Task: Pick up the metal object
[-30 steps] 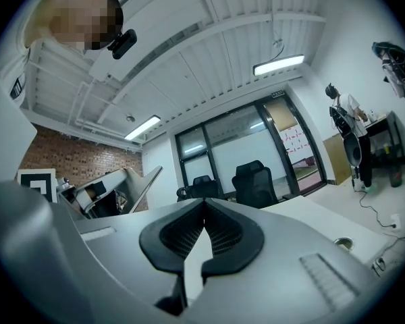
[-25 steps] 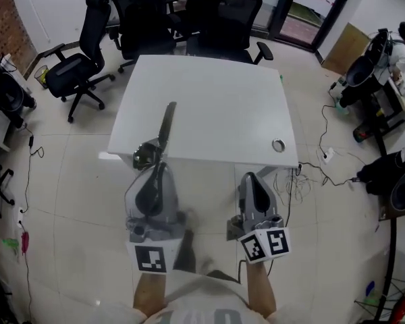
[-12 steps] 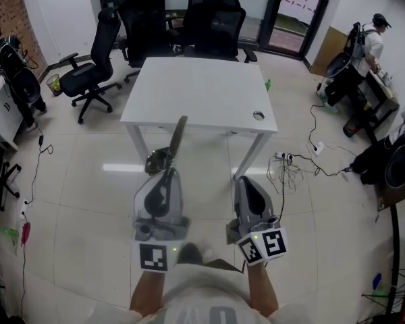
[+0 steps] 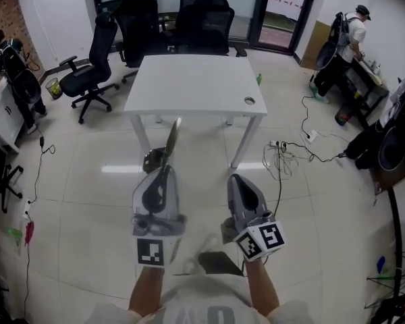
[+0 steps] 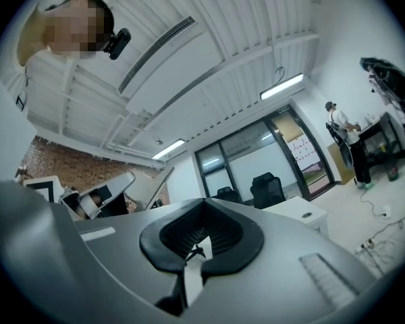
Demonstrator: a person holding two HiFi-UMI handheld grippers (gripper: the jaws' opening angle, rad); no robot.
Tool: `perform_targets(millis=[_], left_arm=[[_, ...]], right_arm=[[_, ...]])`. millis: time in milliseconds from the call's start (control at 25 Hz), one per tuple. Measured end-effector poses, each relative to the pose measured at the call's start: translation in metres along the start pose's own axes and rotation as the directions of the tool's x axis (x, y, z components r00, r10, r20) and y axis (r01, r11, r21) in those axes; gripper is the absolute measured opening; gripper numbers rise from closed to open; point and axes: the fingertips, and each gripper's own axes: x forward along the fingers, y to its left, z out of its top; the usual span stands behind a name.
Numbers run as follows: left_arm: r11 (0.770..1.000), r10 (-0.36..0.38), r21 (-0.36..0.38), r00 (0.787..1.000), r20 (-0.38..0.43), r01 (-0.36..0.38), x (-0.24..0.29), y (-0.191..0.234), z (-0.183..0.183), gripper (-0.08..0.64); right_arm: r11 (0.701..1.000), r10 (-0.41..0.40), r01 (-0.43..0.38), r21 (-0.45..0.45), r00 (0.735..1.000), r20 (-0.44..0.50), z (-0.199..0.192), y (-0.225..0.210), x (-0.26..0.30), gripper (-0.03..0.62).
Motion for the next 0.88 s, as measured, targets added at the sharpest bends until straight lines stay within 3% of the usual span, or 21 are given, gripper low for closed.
perform_targets(millis=[280, 520, 880], left_arm=[[1.000, 0.001, 0.010, 0.998, -0.063, -0.001, -0.030, -0.008, 0.005, 0.008], [1.000, 0.031, 0.003, 0.998, -0.050, -0.030, -0.034, -0.019, 0.012, 0.008], [0.998, 0.063, -0.002, 0.996, -0.057, -0.063, -0.040, -0.020, 0.008, 0.008]], right_arm=[[1.000, -0.002, 0.002, 0.004, 1.000, -0.001, -0.001, 0.021, -0.021, 0.011], [0.997, -0.078, 0.078, -0.012, 0.997, 0.009, 0.007, -0.002, -0.038, 0.011], [0.997, -0.063, 0.063, -0.054, 0.998, -0.004, 0.009, -0.003, -0.039, 0.011]])
